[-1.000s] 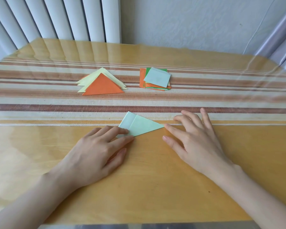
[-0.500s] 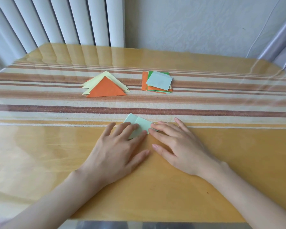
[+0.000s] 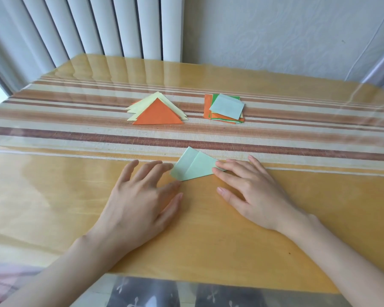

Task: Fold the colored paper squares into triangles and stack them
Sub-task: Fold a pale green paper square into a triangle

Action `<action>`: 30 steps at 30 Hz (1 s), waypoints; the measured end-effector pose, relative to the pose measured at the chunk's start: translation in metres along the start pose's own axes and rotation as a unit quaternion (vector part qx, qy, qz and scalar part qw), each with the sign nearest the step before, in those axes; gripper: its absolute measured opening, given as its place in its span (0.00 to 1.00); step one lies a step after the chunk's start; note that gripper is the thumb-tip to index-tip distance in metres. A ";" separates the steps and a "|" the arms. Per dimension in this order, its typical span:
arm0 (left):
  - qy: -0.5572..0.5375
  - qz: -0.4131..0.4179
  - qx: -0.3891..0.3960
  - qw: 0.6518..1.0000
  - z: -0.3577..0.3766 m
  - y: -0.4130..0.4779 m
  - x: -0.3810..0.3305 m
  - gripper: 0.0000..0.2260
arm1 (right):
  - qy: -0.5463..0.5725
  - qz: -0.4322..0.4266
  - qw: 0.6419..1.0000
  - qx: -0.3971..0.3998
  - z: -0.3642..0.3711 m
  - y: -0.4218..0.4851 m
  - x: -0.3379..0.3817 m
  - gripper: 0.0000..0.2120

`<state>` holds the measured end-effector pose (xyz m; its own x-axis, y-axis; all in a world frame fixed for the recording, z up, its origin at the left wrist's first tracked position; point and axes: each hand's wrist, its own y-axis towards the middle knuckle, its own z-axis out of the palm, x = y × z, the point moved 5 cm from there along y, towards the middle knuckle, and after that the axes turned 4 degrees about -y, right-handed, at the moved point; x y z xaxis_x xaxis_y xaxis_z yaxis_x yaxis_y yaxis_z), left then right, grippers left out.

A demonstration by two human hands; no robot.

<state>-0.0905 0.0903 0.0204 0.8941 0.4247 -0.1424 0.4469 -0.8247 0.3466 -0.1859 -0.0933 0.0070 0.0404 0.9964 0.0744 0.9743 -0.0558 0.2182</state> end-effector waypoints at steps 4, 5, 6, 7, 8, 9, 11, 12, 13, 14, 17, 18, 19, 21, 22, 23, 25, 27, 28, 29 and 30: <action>-0.096 -0.172 -0.022 0.980 0.000 0.015 0.014 0.24 | 0.022 0.025 0.999 -0.042 -0.005 0.005 0.005 0.22; -0.108 -0.209 0.005 0.972 0.005 0.020 0.016 0.27 | 0.013 0.038 0.998 -0.056 -0.005 0.006 0.010 0.21; -0.119 -0.228 0.028 0.966 0.010 0.025 0.017 0.27 | 0.000 0.049 0.996 -0.069 -0.005 0.006 0.014 0.20; -0.132 -0.232 0.035 0.963 0.015 0.029 0.017 0.23 | -0.009 0.060 0.995 -0.078 -0.006 0.004 0.019 0.19; -0.151 -0.230 0.030 0.961 0.017 0.032 0.016 0.20 | -0.013 0.069 0.994 -0.086 -0.006 0.002 0.023 0.19; -0.171 -0.223 0.022 0.959 0.018 0.035 0.017 0.16 | -0.013 0.076 0.993 -0.091 -0.008 0.000 0.027 0.18; -0.207 -0.213 0.021 0.955 0.021 0.040 0.019 0.10 | -0.010 0.077 0.993 -0.092 -0.012 -0.005 0.033 0.17; -0.222 -0.210 0.023 0.952 0.022 0.043 0.022 0.07 | -0.003 0.073 0.993 -0.091 -0.013 -0.007 0.036 0.17; -0.235 -0.207 0.025 0.949 0.023 0.046 0.024 0.05 | 0.011 0.071 0.993 -0.094 -0.015 -0.007 0.037 0.17; -0.249 -0.205 0.030 0.946 0.023 0.050 0.026 0.06 | 0.034 0.075 0.992 -0.100 -0.017 -0.004 0.034 0.17; -0.276 -0.189 0.051 0.941 0.024 0.062 0.032 0.09 | 0.106 0.120 0.980 -0.116 -0.023 0.016 0.011 0.14; -0.276 -0.179 0.060 0.942 0.024 0.064 0.033 0.08 | 0.117 0.138 0.979 -0.097 -0.022 0.024 0.001 0.14; -0.277 -0.164 0.068 0.944 0.025 0.066 0.035 0.08 | 0.134 0.154 0.977 -0.063 -0.019 0.032 -0.008 0.18; -0.281 -0.127 0.080 0.948 0.027 0.066 0.036 0.08 | 0.193 0.169 0.967 0.006 -0.008 0.043 -0.018 0.24; -0.285 -0.108 0.082 0.949 0.027 0.066 0.036 0.08 | 0.208 0.162 0.964 0.019 -0.004 0.047 -0.019 0.24; -0.288 -0.090 0.080 0.950 0.026 0.066 0.037 0.07 | 0.216 0.151 0.964 0.020 -0.002 0.050 -0.018 0.21; -0.290 -0.064 0.076 0.952 0.025 0.065 0.038 0.08 | 0.237 0.136 0.962 0.016 0.000 0.051 -0.017 0.13; -0.293 -0.037 0.073 0.953 0.027 0.065 0.039 0.10 | 0.259 0.120 0.958 0.011 0.001 0.050 -0.018 0.08; -0.293 -0.019 0.071 0.953 0.027 0.065 0.039 0.09 | 0.265 0.110 0.958 0.007 0.001 0.048 -0.019 0.07; -0.289 0.001 0.069 0.955 0.026 0.064 0.038 0.07 | 0.265 0.099 0.959 0.001 0.001 0.046 -0.019 0.06; -0.281 0.020 0.066 0.957 0.026 0.062 0.038 0.05 | 0.253 0.084 0.964 -0.010 0.001 0.044 -0.019 0.04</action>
<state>-0.0283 0.0453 0.0123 0.7685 0.1535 -0.6211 0.3779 -0.8923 0.2471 -0.1439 -0.1145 0.0139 0.0784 0.8151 0.5740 0.9591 -0.2188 0.1797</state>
